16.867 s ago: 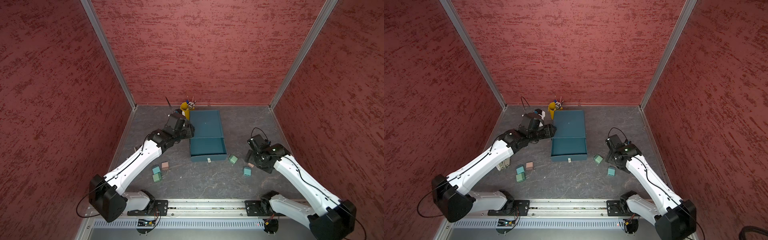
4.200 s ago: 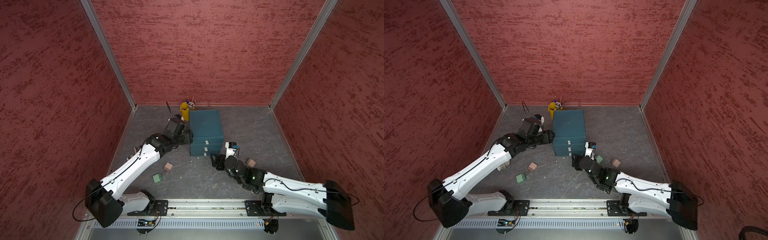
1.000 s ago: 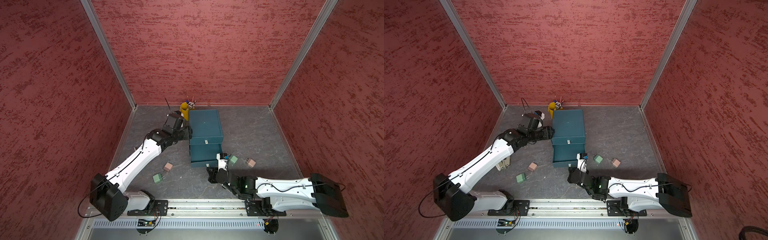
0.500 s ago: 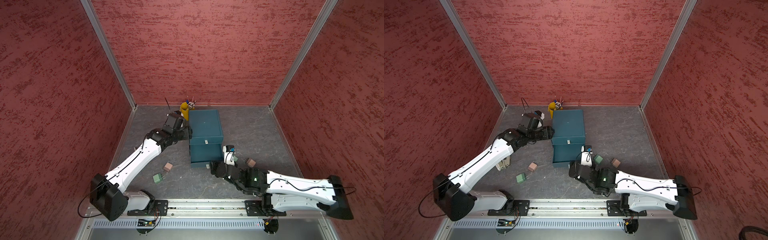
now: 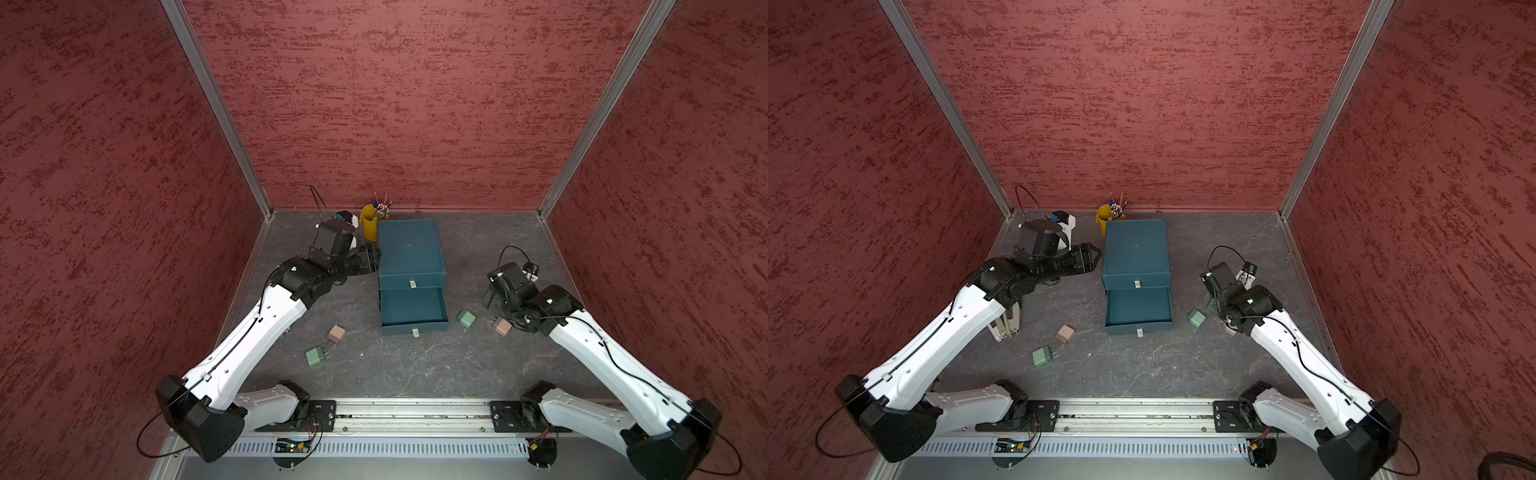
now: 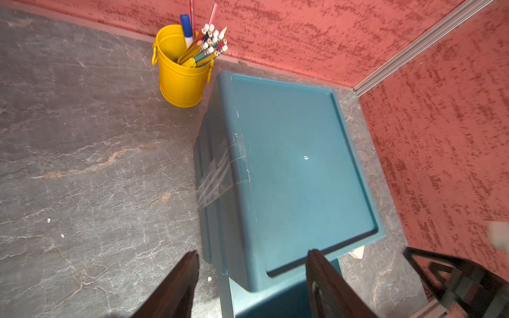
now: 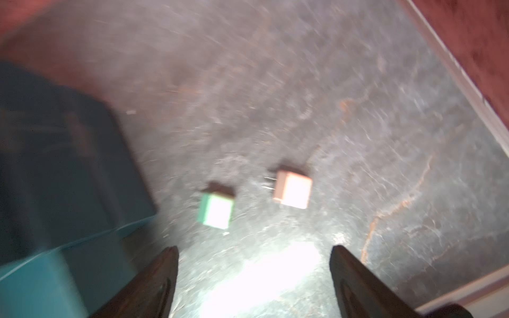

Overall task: Place the plugs into the drawer by color
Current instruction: Pick up the plug from the center of the board.

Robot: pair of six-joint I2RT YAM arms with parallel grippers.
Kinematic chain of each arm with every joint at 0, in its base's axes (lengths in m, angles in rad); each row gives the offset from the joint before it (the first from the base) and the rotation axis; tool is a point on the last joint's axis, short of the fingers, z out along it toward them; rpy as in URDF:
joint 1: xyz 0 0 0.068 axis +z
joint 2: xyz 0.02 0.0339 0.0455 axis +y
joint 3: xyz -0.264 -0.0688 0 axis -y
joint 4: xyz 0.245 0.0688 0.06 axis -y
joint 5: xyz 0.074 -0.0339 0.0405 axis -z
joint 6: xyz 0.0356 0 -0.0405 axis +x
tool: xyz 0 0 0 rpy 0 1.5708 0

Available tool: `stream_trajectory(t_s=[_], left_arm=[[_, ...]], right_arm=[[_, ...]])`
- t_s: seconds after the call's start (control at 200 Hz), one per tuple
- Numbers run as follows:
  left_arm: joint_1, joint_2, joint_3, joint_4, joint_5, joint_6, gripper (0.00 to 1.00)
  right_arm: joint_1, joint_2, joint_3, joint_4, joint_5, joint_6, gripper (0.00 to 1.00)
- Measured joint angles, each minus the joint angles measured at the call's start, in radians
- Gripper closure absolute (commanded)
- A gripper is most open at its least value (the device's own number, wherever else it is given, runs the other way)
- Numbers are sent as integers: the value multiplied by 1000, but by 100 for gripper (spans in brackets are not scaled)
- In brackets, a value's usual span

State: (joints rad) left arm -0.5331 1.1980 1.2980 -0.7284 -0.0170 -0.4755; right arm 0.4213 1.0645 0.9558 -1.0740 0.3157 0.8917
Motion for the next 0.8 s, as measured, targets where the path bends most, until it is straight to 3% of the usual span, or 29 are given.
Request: stream_trajectory(t_s=[0.14, 0.336, 0.801], left_arm=[[0, -34, -13, -5, 1, -5, 34], [0, -61, -74, -5, 6, -7, 34], [0, -63, -107, -2, 19, -9, 34]], right_arm=[[-174, 41, -124, 77, -148, -55, 13], [-283, 153, -216, 212, -269, -103, 16], [-343, 272, -238, 367, -293, -123, 33]])
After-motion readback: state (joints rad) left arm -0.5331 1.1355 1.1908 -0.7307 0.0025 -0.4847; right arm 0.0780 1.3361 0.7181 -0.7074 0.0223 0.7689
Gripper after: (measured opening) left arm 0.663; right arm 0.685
